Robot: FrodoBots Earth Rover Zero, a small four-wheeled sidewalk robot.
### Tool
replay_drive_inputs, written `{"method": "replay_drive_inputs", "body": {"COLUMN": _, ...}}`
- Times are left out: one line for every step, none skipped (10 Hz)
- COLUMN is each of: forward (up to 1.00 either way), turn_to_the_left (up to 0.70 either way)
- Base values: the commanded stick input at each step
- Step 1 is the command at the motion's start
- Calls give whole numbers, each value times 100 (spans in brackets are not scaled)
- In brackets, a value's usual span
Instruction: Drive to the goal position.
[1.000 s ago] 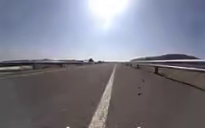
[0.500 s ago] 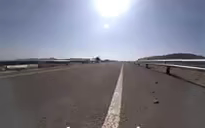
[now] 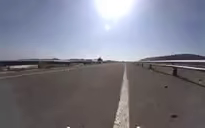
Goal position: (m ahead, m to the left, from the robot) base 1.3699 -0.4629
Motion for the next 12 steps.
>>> {"method": "replay_drive_inputs", "body": {"forward": 70, "turn_to_the_left": 0}}
{"method": "replay_drive_inputs", "body": {"forward": 70, "turn_to_the_left": 0}}
{"method": "replay_drive_inputs", "body": {"forward": 70, "turn_to_the_left": 0}}
{"method": "replay_drive_inputs", "body": {"forward": 70, "turn_to_the_left": 0}}
{"method": "replay_drive_inputs", "body": {"forward": 70, "turn_to_the_left": 0}}
{"method": "replay_drive_inputs", "body": {"forward": 70, "turn_to_the_left": 0}}
{"method": "replay_drive_inputs", "body": {"forward": 70, "turn_to_the_left": 0}}
{"method": "replay_drive_inputs", "body": {"forward": 70, "turn_to_the_left": -3}}
{"method": "replay_drive_inputs", "body": {"forward": 70, "turn_to_the_left": -11}}
{"method": "replay_drive_inputs", "body": {"forward": 70, "turn_to_the_left": -19}}
{"method": "replay_drive_inputs", "body": {"forward": 70, "turn_to_the_left": -33}}
{"method": "replay_drive_inputs", "body": {"forward": 70, "turn_to_the_left": -27}}
